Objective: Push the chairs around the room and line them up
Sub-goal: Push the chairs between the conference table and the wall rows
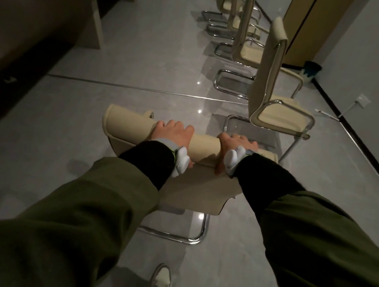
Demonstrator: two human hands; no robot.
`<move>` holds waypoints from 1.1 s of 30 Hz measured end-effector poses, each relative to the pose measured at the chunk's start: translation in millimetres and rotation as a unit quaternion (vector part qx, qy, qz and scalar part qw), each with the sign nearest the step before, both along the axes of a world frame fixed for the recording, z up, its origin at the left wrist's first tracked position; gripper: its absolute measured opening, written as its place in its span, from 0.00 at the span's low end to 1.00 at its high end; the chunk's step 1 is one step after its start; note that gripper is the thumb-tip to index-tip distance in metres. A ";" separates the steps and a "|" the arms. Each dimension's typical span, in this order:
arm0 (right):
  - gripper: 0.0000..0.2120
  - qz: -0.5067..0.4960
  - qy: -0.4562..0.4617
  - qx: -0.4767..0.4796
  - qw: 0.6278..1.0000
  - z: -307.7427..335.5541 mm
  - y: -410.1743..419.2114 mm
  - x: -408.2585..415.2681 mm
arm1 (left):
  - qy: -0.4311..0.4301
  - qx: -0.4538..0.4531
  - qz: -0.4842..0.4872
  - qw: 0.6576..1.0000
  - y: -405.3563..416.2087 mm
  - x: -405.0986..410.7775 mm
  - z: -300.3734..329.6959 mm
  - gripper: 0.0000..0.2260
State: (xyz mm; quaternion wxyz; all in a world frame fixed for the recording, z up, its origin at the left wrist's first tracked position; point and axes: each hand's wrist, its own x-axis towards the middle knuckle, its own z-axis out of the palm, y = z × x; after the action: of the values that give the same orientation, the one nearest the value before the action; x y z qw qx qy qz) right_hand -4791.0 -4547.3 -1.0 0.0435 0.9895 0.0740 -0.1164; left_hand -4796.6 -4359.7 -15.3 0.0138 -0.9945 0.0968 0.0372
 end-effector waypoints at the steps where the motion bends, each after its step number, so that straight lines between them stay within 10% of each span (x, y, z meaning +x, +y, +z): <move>1: 0.42 0.002 0.000 0.000 1.000 -1.5 1.2 -4.3 | 0.002 0.000 0.005 1.000 0.7 -6.0 0.8 0.37; 33: 0.37 0.320 0.025 0.033 0.947 -0.2 -36.0 -3.4 | -0.031 0.037 0.318 0.947 -67.7 -104.9 -6.9 0.34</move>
State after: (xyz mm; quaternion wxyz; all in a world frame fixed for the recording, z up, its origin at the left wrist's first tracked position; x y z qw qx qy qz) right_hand -4794.5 -4583.3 -1.2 0.0439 0.9115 0.3916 -0.1182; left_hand -4901.5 -4427.4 -22.2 0.0414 -0.9730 -0.2269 0.0123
